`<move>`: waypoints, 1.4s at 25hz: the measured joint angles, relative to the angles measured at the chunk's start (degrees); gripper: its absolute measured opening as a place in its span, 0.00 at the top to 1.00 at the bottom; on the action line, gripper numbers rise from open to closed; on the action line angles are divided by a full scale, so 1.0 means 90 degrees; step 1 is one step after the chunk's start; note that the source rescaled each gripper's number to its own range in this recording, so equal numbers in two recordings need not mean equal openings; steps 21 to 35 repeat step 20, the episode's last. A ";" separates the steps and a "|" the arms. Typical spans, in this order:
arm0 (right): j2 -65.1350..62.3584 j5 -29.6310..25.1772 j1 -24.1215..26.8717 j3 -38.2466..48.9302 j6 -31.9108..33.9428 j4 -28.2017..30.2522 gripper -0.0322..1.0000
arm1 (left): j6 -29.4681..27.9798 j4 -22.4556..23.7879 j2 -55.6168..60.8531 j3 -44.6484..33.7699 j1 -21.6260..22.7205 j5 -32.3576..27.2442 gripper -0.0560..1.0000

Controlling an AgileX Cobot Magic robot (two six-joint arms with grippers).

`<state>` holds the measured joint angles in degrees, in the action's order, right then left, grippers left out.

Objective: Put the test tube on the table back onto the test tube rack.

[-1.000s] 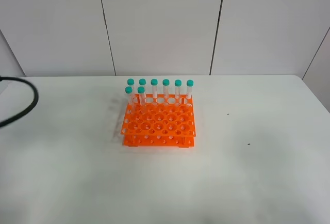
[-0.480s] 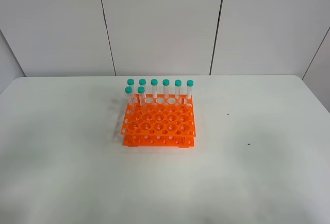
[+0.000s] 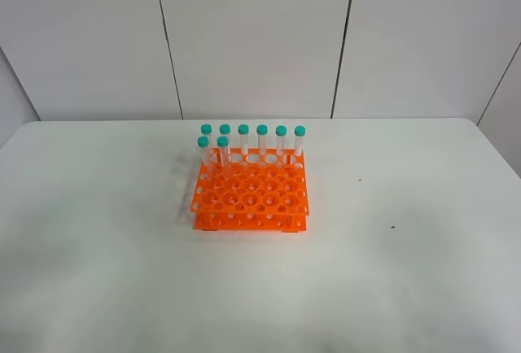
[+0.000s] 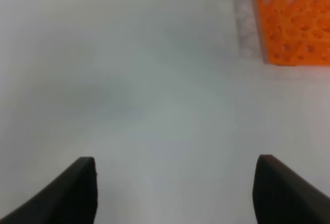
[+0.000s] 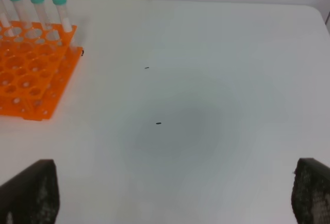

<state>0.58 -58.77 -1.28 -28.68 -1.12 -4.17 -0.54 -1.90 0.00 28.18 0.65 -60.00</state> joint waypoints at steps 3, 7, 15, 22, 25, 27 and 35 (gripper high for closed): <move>0.0000 0.0000 0.0000 0.0000 0.0000 0.0000 0.00 | -0.0004 0.0000 0.0015 0.0000 0.0000 0.0000 0.00; 0.0000 0.0000 0.0000 0.0000 0.0000 0.0000 0.00 | -0.0004 0.0006 0.0015 0.0000 0.0000 0.0000 0.00; 0.0000 0.0000 0.0000 0.0000 0.0000 -0.0005 0.00 | -0.0004 0.0006 0.0015 0.0000 0.0000 0.0000 0.00; 0.0000 0.0000 0.0000 0.0000 0.0000 -0.0005 0.00 | -0.0007 0.0006 0.0015 0.0000 0.0000 0.0000 0.00; 0.0000 0.0000 0.0000 0.0000 0.0000 -0.0005 0.00 | -0.0007 0.0006 0.0015 0.0000 0.0000 0.0000 0.00; 0.0000 0.0000 0.0000 0.0000 0.0000 -0.0005 0.00 | -0.0007 0.0006 0.0015 0.0000 0.0000 0.0000 0.00; 0.0000 0.0000 0.0000 0.0000 0.0000 -0.0005 0.00 | -0.0007 0.0006 0.0015 0.0000 0.0000 0.0000 0.00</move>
